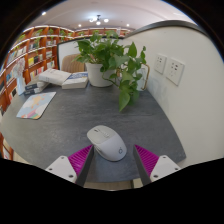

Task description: Arrange mouse

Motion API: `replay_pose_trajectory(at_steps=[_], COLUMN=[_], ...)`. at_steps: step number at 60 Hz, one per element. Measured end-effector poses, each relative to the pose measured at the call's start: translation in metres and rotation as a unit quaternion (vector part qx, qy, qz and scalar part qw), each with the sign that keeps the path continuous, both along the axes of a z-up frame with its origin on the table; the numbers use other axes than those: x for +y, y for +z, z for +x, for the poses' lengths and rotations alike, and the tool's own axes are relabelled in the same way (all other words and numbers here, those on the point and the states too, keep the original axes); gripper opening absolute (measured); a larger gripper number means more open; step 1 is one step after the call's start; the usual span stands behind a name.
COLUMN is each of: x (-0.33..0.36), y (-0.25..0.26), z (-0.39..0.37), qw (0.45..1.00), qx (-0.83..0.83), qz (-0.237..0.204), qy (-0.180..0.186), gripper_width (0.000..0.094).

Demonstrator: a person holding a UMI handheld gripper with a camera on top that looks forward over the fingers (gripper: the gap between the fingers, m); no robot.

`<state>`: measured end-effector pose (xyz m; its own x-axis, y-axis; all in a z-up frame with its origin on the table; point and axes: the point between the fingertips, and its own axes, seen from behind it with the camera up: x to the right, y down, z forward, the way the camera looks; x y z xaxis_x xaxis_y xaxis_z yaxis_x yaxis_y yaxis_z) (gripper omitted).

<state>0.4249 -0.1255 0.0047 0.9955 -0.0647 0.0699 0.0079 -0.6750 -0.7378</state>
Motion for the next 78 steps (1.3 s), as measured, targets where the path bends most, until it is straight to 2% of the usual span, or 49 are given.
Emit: replay_pose_trajectory(at_steps=[13, 20, 28, 31, 38, 46, 52, 56, 64, 72, 78], x=[0.048, 0.067, 0.075, 0.078, 0.078, 0.080, 0.081, 0.089, 0.113, 0.149, 0.176], y=[-0.003, -0.005, -0.010, -0.010, -0.010, -0.011, -0.005, 0.027, 0.142, 0.248, 0.290], z=[0.003, 0.010, 0.010, 0.012, 0.015, 0.014, 0.000, -0.014, -0.064, -0.130, -0.191], qw=[1.000, 1.000, 0.998, 0.998, 0.998, 0.998, 0.997, 0.998, 0.996, 0.988, 0.983], qx=[0.017, 0.029, 0.056, 0.049, 0.038, 0.030, 0.030, 0.025, -0.013, -0.038, -0.034], qz=[0.001, -0.004, -0.012, -0.008, -0.007, -0.018, -0.033, -0.013, 0.066, 0.142, 0.178], qy=[0.020, 0.011, -0.019, -0.025, -0.048, -0.059, -0.057, -0.061, -0.057, -0.038, -0.017], gripper_width=[0.0789, 0.0776, 0.0640, 0.0539, 0.0493, 0.0388, 0.0388, 0.0390, 0.0390, 0.0389, 0.0388])
